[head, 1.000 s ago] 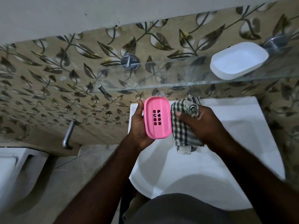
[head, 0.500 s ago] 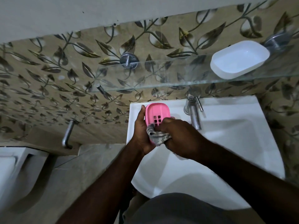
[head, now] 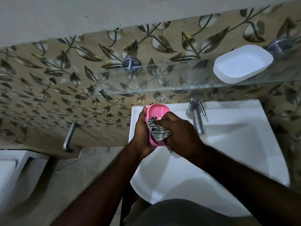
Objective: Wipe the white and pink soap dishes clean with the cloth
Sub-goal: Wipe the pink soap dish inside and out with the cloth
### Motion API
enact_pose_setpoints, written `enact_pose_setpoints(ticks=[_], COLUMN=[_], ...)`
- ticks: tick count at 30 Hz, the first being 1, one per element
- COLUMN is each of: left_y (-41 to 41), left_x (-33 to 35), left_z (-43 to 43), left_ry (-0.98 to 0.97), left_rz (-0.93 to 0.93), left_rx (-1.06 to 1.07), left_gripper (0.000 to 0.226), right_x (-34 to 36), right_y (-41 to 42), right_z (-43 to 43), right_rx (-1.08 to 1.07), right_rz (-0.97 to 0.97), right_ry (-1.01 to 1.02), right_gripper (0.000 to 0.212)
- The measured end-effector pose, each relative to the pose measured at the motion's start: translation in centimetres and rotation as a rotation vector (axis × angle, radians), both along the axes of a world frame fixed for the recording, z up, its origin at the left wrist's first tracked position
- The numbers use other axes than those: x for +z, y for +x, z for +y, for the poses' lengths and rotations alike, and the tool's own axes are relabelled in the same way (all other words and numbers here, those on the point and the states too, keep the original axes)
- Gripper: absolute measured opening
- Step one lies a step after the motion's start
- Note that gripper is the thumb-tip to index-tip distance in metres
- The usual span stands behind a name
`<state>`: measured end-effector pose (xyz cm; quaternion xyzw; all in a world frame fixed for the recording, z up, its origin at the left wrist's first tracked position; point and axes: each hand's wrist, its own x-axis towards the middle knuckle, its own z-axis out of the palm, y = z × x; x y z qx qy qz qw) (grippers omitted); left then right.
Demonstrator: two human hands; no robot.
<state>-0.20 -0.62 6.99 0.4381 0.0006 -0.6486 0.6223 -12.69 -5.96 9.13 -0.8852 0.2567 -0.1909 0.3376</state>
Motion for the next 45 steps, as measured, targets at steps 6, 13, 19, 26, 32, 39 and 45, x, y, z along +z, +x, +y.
enact_pose_setpoints(ticks=[6, 13, 19, 26, 32, 39, 45], left_y=[-0.8, -1.1, -1.2, -1.0, -1.6, -1.4, -1.2], left_x=[-0.2, -0.3, -0.6, 0.3, 1.0, 0.2, 2.0], left_z=[-0.5, -0.5, -0.3, -0.8, -1.1, -0.4, -1.1], left_ry=[-0.063, -0.029, 0.065, 0.079, 0.104, 0.221, 0.084], left_rz=[-0.089, -0.328, -0.255, -0.313, -0.401, -0.604, -0.585], left_rx=[0.025, -0.052, -0.012, -0.058, -0.148, -0.083, -0.026], left_gripper=[0.058, 0.071, 0.070, 0.069, 0.063, 0.063, 0.065], right_x=[1.1, 0.5, -1.0, -1.3, 0.0, -0.9, 0.6], right_y=[0.8, 0.4, -0.3, -1.4, -1.8, -1.1, -2.3], right_z=[-1.7, -2.4, -1.4, -1.5, -3.4, -2.7, -1.2], right_rx=[-0.137, -0.240, -0.121, -0.153, -0.151, 0.014, 0.023], right_rz=[0.104, 0.284, 0.355, 0.078, 0.153, 0.369, -0.068], right_ry=[-0.189, -0.293, 0.077, 0.183, -0.350, 0.051, 1.109], right_gripper=[0.039, 0.015, 0.012, 0.009, 0.049, 0.015, 0.013])
